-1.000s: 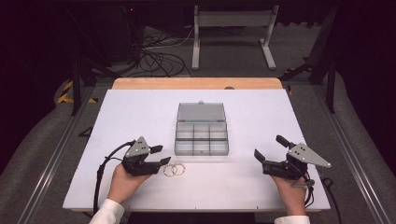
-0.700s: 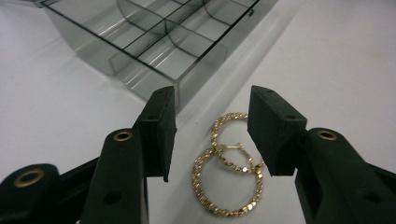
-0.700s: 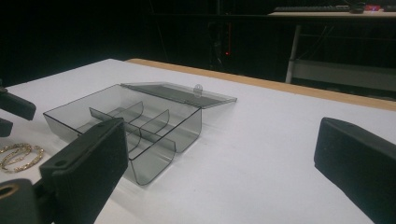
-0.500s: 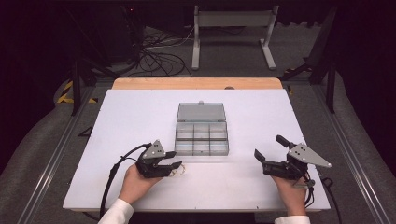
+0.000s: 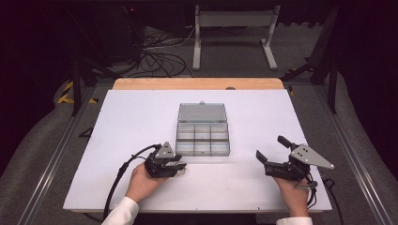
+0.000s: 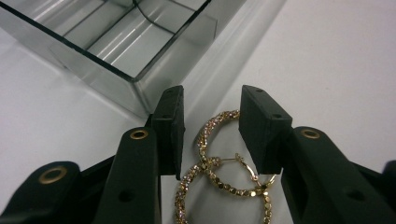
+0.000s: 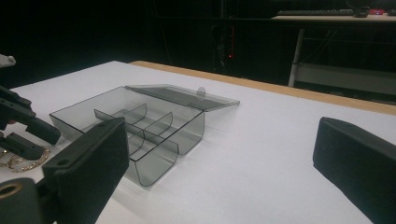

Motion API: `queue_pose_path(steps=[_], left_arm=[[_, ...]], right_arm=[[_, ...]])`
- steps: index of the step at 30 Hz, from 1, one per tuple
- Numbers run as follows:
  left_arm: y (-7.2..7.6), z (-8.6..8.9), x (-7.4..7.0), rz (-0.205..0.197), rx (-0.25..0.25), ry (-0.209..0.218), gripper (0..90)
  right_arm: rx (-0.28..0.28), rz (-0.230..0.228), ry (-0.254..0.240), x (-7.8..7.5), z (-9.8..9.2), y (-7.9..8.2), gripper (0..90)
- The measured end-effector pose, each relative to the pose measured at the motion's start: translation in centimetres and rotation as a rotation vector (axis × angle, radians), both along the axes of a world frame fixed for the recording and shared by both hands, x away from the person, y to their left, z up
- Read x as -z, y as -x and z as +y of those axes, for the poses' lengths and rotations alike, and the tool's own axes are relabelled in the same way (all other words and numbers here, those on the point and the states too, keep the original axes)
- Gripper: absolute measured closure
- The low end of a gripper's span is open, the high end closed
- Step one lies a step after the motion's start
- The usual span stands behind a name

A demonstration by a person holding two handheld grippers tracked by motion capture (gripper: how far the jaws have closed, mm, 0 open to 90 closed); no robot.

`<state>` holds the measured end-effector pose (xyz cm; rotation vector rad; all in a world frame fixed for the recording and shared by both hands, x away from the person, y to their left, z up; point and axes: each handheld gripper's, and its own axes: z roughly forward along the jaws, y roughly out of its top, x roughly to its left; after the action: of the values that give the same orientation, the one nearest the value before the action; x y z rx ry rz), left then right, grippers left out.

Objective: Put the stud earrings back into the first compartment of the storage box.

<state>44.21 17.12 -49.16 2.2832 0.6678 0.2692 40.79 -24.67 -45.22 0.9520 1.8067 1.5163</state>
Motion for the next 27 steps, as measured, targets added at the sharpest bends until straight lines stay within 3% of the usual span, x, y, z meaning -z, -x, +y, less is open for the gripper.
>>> queue_pose_path(steps=[7,11,17,20,27], left_arm=[[0.1,0.2,0.1,-0.019,0.000,0.001,70.2],[0.4,0.0,0.2,-0.025,0.020,-0.001,85.5],[0.3,0.0,0.0,-0.011,0.017,0.003,86.4],[0.3,0.1,-0.4,-0.015,0.018,0.028,86.7],[0.4,0.0,-1.5,-0.037,0.026,0.039,86.7]], right_arm=[[-0.006,-0.002,0.000,0.0,0.1,0.0,4.3],[-0.007,-0.003,-0.001,0.0,0.2,0.0,4.3],[-0.009,-0.004,0.001,0.0,0.2,0.0,4.3],[-0.007,-0.001,0.004,0.1,0.2,0.0,4.2],[-0.013,0.009,0.007,0.2,0.3,-0.1,4.2]])
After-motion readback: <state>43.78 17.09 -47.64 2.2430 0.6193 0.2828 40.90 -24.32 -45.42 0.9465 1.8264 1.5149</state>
